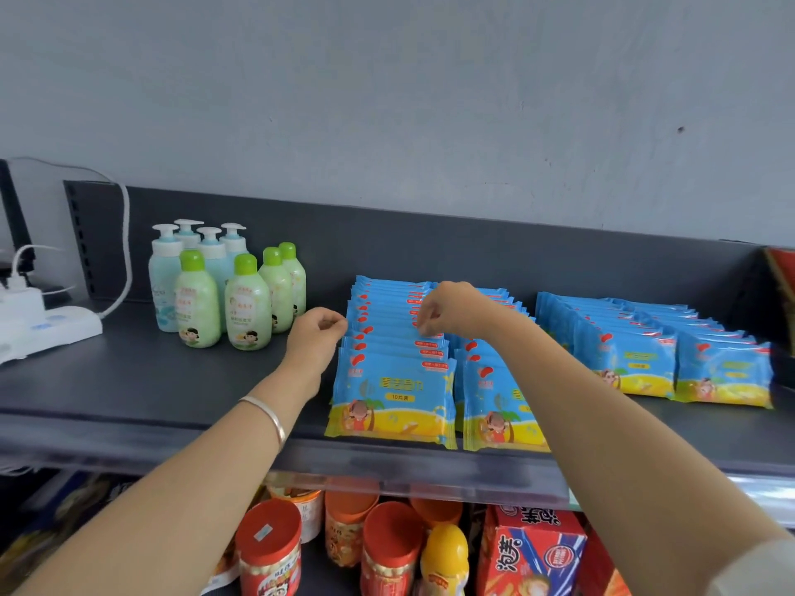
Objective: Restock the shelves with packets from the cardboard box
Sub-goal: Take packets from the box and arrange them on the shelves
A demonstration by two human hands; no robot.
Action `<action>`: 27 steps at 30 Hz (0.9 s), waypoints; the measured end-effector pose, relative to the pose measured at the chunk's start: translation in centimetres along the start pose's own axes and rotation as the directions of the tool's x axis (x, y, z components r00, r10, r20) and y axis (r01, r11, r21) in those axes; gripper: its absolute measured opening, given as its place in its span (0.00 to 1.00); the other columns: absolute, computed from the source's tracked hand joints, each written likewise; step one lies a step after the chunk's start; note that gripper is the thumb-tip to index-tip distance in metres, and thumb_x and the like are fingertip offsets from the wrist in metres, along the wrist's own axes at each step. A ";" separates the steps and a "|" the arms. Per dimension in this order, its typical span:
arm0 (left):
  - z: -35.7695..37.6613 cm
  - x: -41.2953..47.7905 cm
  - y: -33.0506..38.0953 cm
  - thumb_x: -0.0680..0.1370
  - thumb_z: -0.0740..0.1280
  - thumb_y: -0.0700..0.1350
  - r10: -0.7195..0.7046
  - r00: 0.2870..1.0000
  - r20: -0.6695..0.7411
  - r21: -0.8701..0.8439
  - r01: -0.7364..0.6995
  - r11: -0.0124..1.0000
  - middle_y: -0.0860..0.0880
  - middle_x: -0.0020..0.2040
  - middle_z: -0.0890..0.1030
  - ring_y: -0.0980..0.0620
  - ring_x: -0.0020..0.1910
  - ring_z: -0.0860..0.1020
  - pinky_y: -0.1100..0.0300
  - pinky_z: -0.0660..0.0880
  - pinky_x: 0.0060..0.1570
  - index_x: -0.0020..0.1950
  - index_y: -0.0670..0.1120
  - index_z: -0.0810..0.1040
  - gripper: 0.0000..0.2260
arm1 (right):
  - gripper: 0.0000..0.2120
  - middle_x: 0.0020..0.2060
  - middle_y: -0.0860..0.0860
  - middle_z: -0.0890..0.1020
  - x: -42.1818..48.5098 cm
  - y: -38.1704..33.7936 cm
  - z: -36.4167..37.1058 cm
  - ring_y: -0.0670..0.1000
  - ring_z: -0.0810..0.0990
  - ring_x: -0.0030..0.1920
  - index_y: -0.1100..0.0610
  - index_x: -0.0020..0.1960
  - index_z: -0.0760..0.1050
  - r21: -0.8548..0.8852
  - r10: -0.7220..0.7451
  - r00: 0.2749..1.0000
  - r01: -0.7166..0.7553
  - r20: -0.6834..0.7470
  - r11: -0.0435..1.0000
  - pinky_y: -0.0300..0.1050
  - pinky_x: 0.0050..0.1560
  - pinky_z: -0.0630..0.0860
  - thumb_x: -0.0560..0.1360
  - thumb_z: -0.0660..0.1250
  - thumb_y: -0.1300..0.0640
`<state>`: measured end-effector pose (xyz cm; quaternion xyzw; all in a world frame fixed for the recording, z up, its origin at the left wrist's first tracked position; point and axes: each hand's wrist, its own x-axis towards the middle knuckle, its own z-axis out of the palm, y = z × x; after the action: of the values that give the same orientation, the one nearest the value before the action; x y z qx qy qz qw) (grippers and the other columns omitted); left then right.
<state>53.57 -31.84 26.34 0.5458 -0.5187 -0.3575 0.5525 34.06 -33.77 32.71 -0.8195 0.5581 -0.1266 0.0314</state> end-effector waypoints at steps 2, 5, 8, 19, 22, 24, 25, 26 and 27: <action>-0.2 -0.4 -0.3 0.78 0.63 0.39 0.031 0.999 -0.035 0.027 -0.030 0.999 0.46 0.46 0.80 0.46 0.50 0.78 0.53 0.74 0.47 0.47 0.42 0.78 0.04 | 0.10 0.51 0.50 0.83 -0.2 0.1 0.2 0.46 0.77 0.46 0.57 0.54 0.81 0.003 0.018 1.000 -0.018 0.015 1.000 0.42 0.54 0.75 0.74 0.69 0.56; -0.3 -0.9 -0.5 0.78 0.63 0.39 0.066 0.996 -0.059 0.046 -0.064 0.997 0.46 0.49 0.82 0.47 0.51 0.79 0.49 0.77 0.52 0.48 0.43 0.81 0.07 | 0.11 0.50 0.51 0.83 -0.4 0.1 0.4 0.49 0.79 0.48 0.57 0.54 0.81 -0.010 0.065 0.998 -0.065 -0.008 0.998 0.45 0.53 0.77 0.74 0.69 0.54; -0.1 -1.7 -0.1 0.80 0.59 0.38 0.067 0.996 -0.053 0.028 -0.066 0.997 0.46 0.56 0.80 0.49 0.55 0.78 0.54 0.75 0.55 0.58 0.41 0.80 0.12 | 0.09 0.49 0.52 0.82 -0.6 -0.2 0.8 0.50 0.79 0.47 0.58 0.52 0.80 -0.038 0.063 0.998 -0.064 -0.030 0.997 0.46 0.52 0.78 0.75 0.69 0.55; 0.4 -2.0 -0.4 0.80 0.58 0.44 -0.041 0.999 0.022 -0.128 0.043 0.991 0.38 0.45 0.83 0.35 0.49 0.81 0.40 0.76 0.52 0.47 0.36 0.80 0.15 | 0.08 0.46 0.51 0.83 -0.5 -0.7 0.8 0.47 0.77 0.42 0.58 0.49 0.81 -0.038 0.079 0.993 -0.083 -0.083 0.996 0.45 0.48 0.78 0.73 0.70 0.55; 0.6 -2.3 -0.2 0.81 0.56 0.45 -0.081 0.996 0.045 -0.188 0.088 0.978 0.42 0.41 0.82 0.38 0.45 0.80 0.47 0.75 0.48 0.42 0.41 0.76 0.14 | 0.09 0.46 0.50 0.82 -0.8 -0.8 0.5 0.48 0.77 0.44 0.59 0.52 0.81 0.009 0.079 0.993 -0.078 -0.088 0.997 0.44 0.50 0.78 0.75 0.68 0.55; 0.7 -2.5 -0.1 0.82 0.54 0.45 -0.103 0.991 0.082 -0.250 0.121 0.961 0.48 0.38 0.79 0.47 0.39 0.79 0.53 0.74 0.44 0.37 0.47 0.71 0.15 | 0.09 0.45 0.49 0.80 -1.2 -0.8 0.2 0.49 0.78 0.45 0.58 0.54 0.80 0.055 0.084 0.990 -0.078 -0.111 0.995 0.44 0.52 0.78 0.76 0.67 0.55; 0.7 -2.6 0.0 0.83 0.54 0.45 -0.108 0.989 0.103 -0.271 0.132 0.954 0.50 0.37 0.79 0.50 0.37 0.78 0.55 0.74 0.43 0.38 0.48 0.71 0.15 | 0.08 0.44 0.49 0.80 -1.5 -0.7 0.0 0.49 0.78 0.45 0.57 0.52 0.80 0.081 0.091 0.988 -0.081 -0.125 0.993 0.46 0.52 0.79 0.76 0.66 0.55; 0.7 -2.7 0.0 0.83 0.54 0.46 -0.109 0.985 0.131 -0.272 0.142 0.952 0.50 0.39 0.80 0.52 0.38 0.79 0.56 0.75 0.42 0.40 0.48 0.73 0.14 | 0.07 0.43 0.49 0.80 -1.8 -0.6 -0.1 0.50 0.79 0.44 0.57 0.50 0.79 0.102 0.097 0.986 -0.083 -0.132 0.991 0.46 0.50 0.79 0.76 0.66 0.55; 0.8 -2.8 -0.1 0.83 0.54 0.47 -0.101 0.982 0.158 -0.257 0.140 0.956 0.48 0.42 0.81 0.53 0.39 0.80 0.57 0.75 0.42 0.44 0.47 0.75 0.13 | 0.06 0.41 0.49 0.80 -2.1 -0.6 -0.3 0.50 0.79 0.43 0.57 0.48 0.79 0.109 0.099 0.986 -0.085 -0.131 0.990 0.45 0.48 0.79 0.76 0.67 0.54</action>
<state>52.26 -29.32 25.65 0.4700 -0.4695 -0.4954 0.5597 33.83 -31.60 32.76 -0.7796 0.5889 -0.2090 0.0413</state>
